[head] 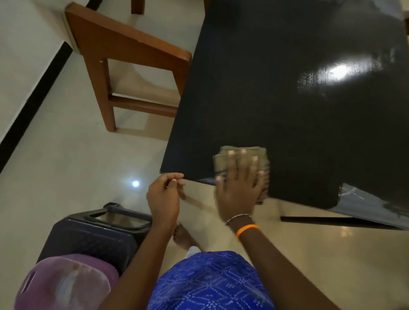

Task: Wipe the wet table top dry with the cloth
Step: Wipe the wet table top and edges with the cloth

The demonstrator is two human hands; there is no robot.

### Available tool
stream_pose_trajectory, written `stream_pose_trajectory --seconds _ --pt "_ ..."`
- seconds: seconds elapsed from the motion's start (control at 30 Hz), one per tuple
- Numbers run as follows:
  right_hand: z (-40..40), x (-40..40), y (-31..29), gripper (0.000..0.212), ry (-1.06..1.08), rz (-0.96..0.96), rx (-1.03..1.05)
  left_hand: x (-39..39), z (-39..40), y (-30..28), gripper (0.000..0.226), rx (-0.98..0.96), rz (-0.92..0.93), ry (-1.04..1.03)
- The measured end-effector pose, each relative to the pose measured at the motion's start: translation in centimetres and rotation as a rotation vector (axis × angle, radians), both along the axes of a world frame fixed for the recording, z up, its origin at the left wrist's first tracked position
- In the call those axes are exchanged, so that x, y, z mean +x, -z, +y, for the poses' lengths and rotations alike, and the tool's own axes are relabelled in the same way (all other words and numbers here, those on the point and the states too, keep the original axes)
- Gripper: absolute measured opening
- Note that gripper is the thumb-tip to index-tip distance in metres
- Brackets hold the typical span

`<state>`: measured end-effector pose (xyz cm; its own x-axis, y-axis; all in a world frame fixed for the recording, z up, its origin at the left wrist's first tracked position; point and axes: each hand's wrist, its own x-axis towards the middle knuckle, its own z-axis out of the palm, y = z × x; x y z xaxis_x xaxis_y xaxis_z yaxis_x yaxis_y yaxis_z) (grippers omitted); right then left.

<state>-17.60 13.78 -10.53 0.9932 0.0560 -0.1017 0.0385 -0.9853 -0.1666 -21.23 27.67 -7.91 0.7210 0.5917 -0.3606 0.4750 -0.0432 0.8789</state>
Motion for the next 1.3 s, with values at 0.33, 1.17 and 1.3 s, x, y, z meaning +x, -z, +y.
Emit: stream_pose_trajectory --seconds 0.33,1.17,1.3 --pt "8.7 8.6 0.1 0.06 -0.491 0.068 0.037 1.0 1.6 -0.3 0.021 0.134 -0.163 -0.024" --pt "-11.7 11.4 -0.5 0.064 0.596 -0.052 -0.069 5.1 -2.5 -1.3 0.02 0.309 -0.142 0.594" --pt "-2.6 11.1 0.4 0.064 0.161 0.012 0.01 4.5 -4.5 -1.0 0.016 0.493 -0.143 0.665"
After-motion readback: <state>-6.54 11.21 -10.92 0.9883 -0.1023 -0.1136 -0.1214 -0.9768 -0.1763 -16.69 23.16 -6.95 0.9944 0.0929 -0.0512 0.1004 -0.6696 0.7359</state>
